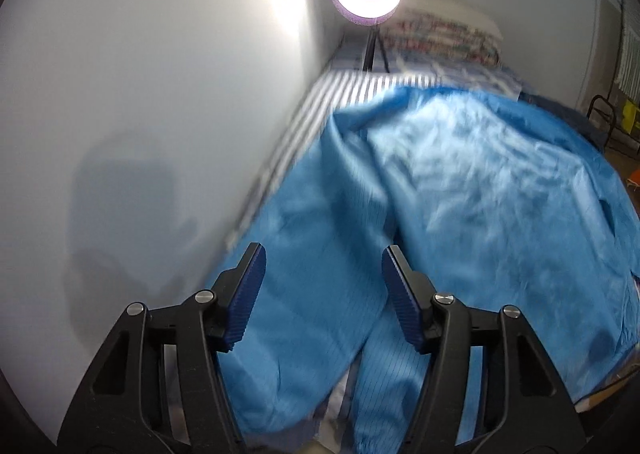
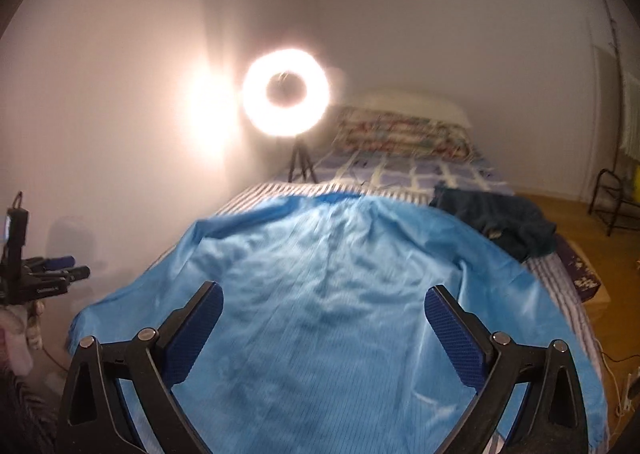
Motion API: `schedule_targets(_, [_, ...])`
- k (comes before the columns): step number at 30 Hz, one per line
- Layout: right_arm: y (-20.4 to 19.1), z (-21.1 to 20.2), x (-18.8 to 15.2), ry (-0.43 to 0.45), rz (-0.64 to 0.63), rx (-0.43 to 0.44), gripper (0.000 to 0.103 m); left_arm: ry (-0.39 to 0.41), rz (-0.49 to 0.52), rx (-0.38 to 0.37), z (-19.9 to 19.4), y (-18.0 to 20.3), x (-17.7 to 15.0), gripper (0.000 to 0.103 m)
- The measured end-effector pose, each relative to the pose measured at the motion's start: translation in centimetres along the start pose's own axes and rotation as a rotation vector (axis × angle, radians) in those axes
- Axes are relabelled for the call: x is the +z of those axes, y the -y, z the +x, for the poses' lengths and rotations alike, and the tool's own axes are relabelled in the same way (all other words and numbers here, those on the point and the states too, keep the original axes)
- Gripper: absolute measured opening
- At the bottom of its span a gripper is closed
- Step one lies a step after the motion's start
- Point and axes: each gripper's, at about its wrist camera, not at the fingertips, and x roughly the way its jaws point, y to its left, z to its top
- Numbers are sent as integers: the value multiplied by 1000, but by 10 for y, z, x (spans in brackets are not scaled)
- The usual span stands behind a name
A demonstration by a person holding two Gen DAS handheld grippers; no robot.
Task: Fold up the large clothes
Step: 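Lower the left gripper onto the coat sleeve cuff and close it, then lift the gripped sleeve with the left gripper and fold it across the coat body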
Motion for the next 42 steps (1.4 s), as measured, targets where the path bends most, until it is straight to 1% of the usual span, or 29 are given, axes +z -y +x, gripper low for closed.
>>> schedule_targets(1, [0,0,-2,-11,2,8,101,-30,-15,-17,7,-2,-7,63])
schedule_targets(3, [0,-1,-4,-26,7,27,101,-118,-76,-66,22,-8,-26,63])
schedule_targets(4, [-1,-2,-6,-28,8,33,101,-149,-104,-80,26,-11,-35,63])
schedule_targets(6, [-4,-3,-8,-27,-3,34,101,-197,-161,-70,30,-17,-54,63])
schedule_targets(10, [-11,-5,-13,-23,-40,24,101,-202,-280,-16,15,-28,-83,63])
schedule_targets(13, [-14,-7,-17,-36,-32,39,102,-205,-322,41,6,-33,-100,63])
schedule_targets(14, [-14,-8,-16,-40,-29,44,102,-211,-343,62,4,-37,-105,63])
schedule_targets(16, [-15,-9,-17,-40,-30,45,102,-215,-394,82,4,-51,-113,63])
schedule_targets(18, [-17,-12,-17,-31,-32,43,102,-237,-460,91,9,-64,-115,63])
schedule_targets(19, [-17,-15,-17,-25,-31,42,102,-243,-476,93,13,-69,-116,63])
schedule_targets(21, [-18,-19,-16,-13,-27,44,102,-264,-477,104,22,-72,-116,63])
schedule_targets(22, [-19,-20,-16,-9,-24,44,102,-284,-491,97,28,-74,-116,63])
schedule_targets(24, [-19,-24,-15,-5,-23,47,102,-295,-526,79,36,-77,-116,63])
schedule_targets(25, [-19,-25,-15,-3,-25,48,102,-288,-525,87,37,-76,-114,63])
schedule_targets(26, [-19,-25,-15,0,-30,47,102,-272,-512,97,36,-72,-111,51])
schedule_targets(27, [-20,-26,-15,1,-34,46,102,-254,-485,111,34,-67,-108,27])
schedule_targets(28, [-20,-26,-15,1,-36,46,102,-238,-445,121,31,-61,-104,19])
schedule_targets(29, [-20,-27,-15,0,-37,48,102,-211,-417,116,28,-56,-101,15])
schedule_targets(32, [-20,-27,-16,-3,-40,50,102,-108,-339,98,14,-40,-87,12])
schedule_targets(34, [-20,-26,-16,-8,-43,48,102,-53,-295,85,4,-31,-76,12])
schedule_targets(36, [-20,-23,-17,-21,-43,49,102,-14,-261,64,-2,-20,-62,11])
schedule_targets(39, [-19,-18,-19,-48,-42,65,102,45,-199,-4,-13,1,-40,11])
schedule_targets(42, [-16,-8,-23,-91,-32,86,101,86,-89,-90,-22,34,-21,11])
